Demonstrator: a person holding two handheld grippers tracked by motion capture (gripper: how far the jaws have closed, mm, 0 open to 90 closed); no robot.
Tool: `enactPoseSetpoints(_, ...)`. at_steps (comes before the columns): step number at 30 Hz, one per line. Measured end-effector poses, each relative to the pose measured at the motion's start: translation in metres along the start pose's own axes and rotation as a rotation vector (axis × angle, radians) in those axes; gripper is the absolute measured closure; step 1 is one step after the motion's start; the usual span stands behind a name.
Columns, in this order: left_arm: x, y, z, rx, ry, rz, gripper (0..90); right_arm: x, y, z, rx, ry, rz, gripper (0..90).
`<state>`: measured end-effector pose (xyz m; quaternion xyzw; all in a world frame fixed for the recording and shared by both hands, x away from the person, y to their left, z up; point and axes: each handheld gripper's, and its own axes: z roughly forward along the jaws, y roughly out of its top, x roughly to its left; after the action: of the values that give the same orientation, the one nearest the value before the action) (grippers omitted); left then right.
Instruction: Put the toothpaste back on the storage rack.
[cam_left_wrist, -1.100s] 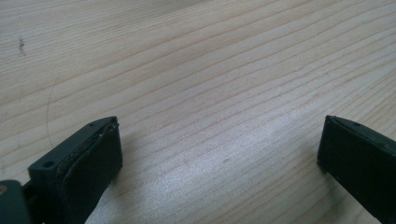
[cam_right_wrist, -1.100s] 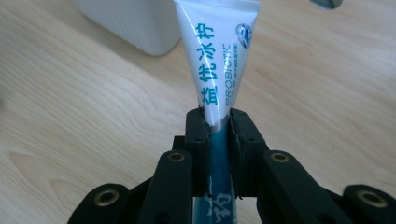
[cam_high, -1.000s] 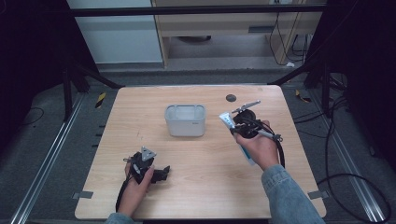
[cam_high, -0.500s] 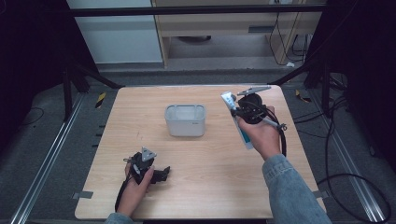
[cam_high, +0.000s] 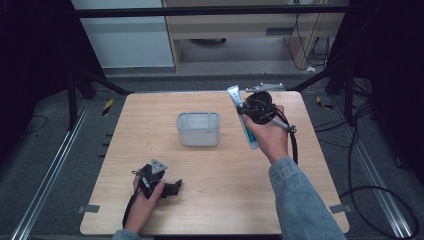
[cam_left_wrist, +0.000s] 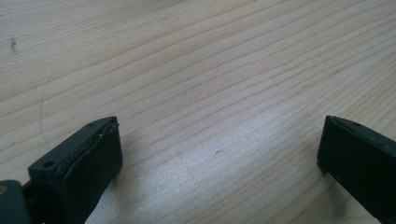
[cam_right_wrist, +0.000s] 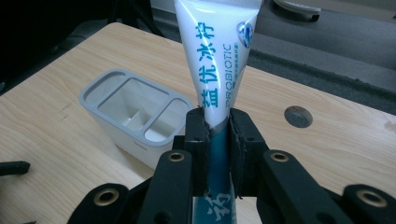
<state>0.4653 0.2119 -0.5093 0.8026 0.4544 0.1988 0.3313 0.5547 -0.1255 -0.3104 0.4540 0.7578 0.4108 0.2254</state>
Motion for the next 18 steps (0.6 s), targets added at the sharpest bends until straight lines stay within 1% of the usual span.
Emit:
enactPoseSetpoints(4, 0.000, 0.000, 0.000, 0.000, -0.001, 0.002, 0.0, 0.007, 0.003, 0.007, -0.007, 0.006, -0.001, 79.2)
enactPoseSetpoints(6, 0.000, -0.001, -0.001, 0.002, -0.003, 0.002, 0.0, 0.010, 0.005, 0.007, -0.021, 0.011, 0.010, 79.2)
enactPoseSetpoints(13, -0.001, -0.002, -0.002, -0.001, -0.004, 0.002, 0.0, 0.013, 0.019, 0.007, -0.059, 0.010, 0.015, 79.2)
enactPoseSetpoints(18, -0.001, -0.002, -0.002, 0.000, -0.004, 0.002, 0.0, 0.019, 0.022, 0.007, -0.060, 0.020, 0.010, 79.1)
